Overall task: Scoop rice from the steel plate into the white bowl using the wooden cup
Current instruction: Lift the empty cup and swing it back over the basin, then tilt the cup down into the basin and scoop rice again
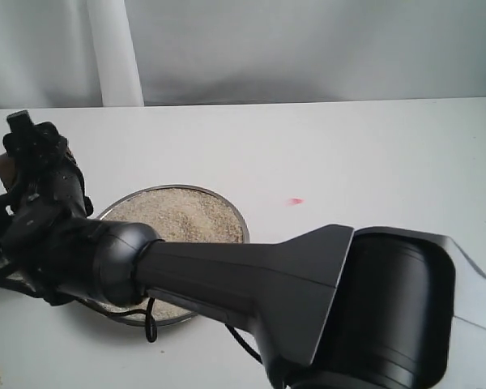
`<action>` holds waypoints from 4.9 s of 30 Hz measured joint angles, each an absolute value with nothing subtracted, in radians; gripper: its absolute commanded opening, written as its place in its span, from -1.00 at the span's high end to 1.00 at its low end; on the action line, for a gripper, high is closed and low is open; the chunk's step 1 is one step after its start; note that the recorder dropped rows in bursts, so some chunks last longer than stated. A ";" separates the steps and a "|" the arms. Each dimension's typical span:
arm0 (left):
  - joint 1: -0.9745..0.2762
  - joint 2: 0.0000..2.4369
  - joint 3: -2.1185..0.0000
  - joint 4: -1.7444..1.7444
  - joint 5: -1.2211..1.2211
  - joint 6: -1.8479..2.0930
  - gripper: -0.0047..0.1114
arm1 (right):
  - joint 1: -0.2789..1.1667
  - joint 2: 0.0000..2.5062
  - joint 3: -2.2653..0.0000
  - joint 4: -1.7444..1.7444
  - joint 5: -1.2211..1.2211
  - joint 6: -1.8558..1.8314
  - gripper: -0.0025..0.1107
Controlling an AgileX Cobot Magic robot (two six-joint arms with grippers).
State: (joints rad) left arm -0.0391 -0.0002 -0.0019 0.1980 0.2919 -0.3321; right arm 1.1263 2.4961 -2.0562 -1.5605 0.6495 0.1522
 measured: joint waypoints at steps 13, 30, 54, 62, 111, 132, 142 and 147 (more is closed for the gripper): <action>-0.039 0.000 -0.002 0.198 0.292 -0.332 0.92 | 1.122 2.292 -2.056 -1.113 0.538 0.139 0.96; -0.039 0.000 -0.002 0.198 0.292 -0.332 0.92 | 0.825 2.115 -2.056 -0.367 1.090 -0.694 0.96; -0.039 0.000 -0.002 0.198 0.292 -0.332 0.92 | 0.797 2.113 -1.722 -0.499 1.000 -0.708 0.96; -0.039 0.000 -0.002 0.198 0.292 -0.332 0.92 | 0.884 2.155 -1.685 -0.759 0.950 -0.558 0.96; -0.039 0.000 -0.002 0.198 0.292 -0.332 0.92 | 1.015 2.362 -1.683 -0.991 0.853 -0.535 0.96; -0.039 0.000 -0.002 0.198 0.292 -0.332 0.92 | 0.968 2.345 -1.702 -0.733 0.695 -0.537 0.96; -0.039 0.000 -0.002 0.198 0.292 -0.332 0.92 | 0.928 2.339 -1.704 -0.590 0.627 -0.542 0.96; -0.039 0.000 -0.002 0.198 0.292 -0.332 0.92 | 0.925 2.339 -1.704 -0.534 0.586 -0.581 0.96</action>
State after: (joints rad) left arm -0.0391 -0.0002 -0.0019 0.1980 0.2919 -0.3321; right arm 0.9247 2.3391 -1.7041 -0.5336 0.5860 -0.5815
